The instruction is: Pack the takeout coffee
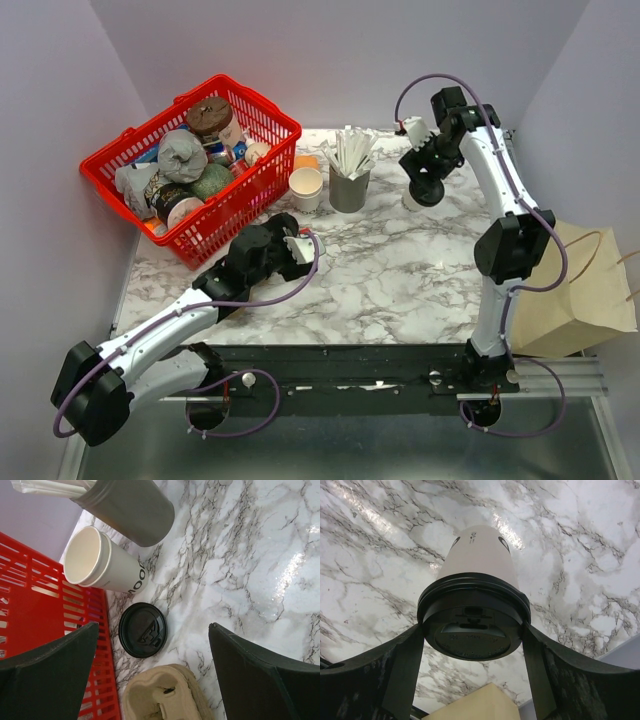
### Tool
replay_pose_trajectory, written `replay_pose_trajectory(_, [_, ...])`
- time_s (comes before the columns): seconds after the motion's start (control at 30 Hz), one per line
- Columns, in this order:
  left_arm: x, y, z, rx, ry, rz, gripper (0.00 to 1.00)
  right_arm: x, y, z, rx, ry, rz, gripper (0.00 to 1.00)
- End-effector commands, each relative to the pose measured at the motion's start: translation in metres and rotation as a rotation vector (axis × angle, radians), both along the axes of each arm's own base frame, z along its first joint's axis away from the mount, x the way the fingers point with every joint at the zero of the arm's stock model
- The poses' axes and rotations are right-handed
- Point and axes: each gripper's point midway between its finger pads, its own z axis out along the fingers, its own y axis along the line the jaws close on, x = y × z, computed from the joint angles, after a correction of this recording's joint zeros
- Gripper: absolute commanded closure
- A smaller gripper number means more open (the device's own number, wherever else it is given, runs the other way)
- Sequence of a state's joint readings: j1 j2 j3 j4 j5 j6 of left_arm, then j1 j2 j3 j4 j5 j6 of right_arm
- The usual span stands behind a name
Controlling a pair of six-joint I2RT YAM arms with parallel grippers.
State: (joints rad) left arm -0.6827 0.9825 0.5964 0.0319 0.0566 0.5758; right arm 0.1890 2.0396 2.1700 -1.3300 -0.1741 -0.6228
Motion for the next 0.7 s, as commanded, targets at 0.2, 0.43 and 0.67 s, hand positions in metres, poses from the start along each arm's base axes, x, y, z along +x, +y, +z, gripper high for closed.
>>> replay_pose_trajectory(0.2, [-0.003,-0.005,-0.002,-0.038,0.033,-0.013,0.01,-0.042,-0.007,-0.041,-0.059,0.255,0.014,0.3])
replay_pose_trajectory(0.43, [0.0,-0.009,-0.002,-0.041,0.038,-0.017,0.01,-0.041,-0.006,-0.051,-0.058,0.28,0.013,0.28])
replay_pose_trajectory(0.67, [0.001,-0.01,-0.004,-0.045,0.048,-0.014,0.01,-0.039,-0.007,-0.062,-0.071,0.301,0.009,0.26])
